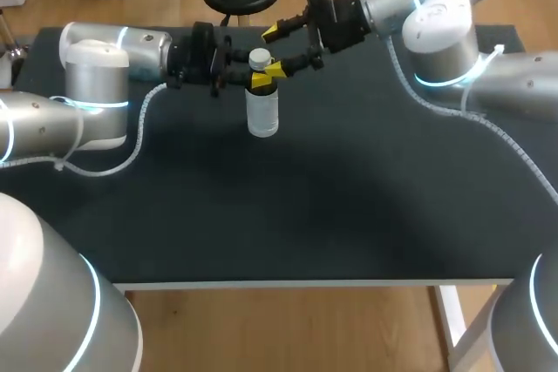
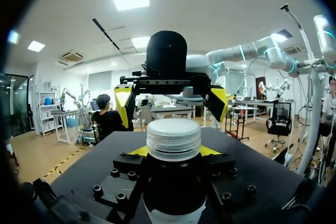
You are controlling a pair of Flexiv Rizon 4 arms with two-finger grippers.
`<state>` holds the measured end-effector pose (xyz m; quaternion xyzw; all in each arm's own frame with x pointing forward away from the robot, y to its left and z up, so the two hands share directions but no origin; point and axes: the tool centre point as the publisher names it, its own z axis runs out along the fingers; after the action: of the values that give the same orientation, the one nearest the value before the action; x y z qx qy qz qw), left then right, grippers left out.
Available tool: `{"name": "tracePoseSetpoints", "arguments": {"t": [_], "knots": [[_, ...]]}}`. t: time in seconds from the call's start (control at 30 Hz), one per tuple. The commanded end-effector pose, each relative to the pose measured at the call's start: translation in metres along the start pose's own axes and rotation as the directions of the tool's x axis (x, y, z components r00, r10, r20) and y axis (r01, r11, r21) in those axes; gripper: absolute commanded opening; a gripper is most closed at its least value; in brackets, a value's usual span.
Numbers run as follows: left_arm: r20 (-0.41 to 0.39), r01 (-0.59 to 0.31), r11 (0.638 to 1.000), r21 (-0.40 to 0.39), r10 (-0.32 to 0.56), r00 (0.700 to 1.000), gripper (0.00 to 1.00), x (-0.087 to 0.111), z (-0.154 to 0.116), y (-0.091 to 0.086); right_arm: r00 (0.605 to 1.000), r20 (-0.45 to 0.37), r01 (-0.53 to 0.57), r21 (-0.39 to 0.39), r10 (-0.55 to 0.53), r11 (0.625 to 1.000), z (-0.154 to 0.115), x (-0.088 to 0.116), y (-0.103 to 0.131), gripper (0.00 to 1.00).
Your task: Unscrew the bottle cap
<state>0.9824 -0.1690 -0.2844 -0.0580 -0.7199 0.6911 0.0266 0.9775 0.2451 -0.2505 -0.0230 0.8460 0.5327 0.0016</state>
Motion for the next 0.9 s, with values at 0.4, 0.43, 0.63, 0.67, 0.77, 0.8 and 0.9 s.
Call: {"name": "tracePoseSetpoints", "arguments": {"t": [0.4,0.43,0.63,0.67,0.77,0.8,0.9], "knots": [[-0.003,0.000,1.000,0.001,0.000,1.000,0.00,-0.001,0.000,0.002,0.998,0.034,-0.056,0.036,0.055,0.998,0.005,0.000,-0.002,1.00],[-0.003,0.000,1.000,0.001,0.000,1.000,0.00,-0.001,0.000,0.002,0.998,0.035,-0.060,0.036,0.058,0.998,0.006,0.000,-0.002,1.00],[-0.003,0.000,1.000,0.001,0.000,1.000,0.00,-0.001,0.000,0.002,0.996,0.057,-0.076,0.055,0.073,0.996,0.009,-0.002,-0.003,1.00],[-0.003,0.000,1.000,0.001,0.000,1.000,0.00,-0.001,0.000,0.002,0.996,0.059,-0.077,0.057,0.074,0.995,0.010,-0.002,-0.003,1.00],[-0.003,0.000,1.000,0.001,0.000,1.000,0.00,-0.001,0.000,0.002,0.995,0.063,-0.080,0.061,0.076,0.995,0.012,-0.002,-0.002,1.00],[-0.003,0.000,1.000,0.001,0.000,1.000,0.00,-0.001,0.000,0.002,0.995,0.070,-0.080,0.064,0.075,0.995,0.012,-0.003,-0.002,1.00],[-0.003,0.000,1.000,0.001,0.000,1.000,0.00,-0.001,0.000,0.002,0.995,0.072,-0.080,0.067,0.075,0.995,0.013,-0.003,-0.001,1.00]]}}
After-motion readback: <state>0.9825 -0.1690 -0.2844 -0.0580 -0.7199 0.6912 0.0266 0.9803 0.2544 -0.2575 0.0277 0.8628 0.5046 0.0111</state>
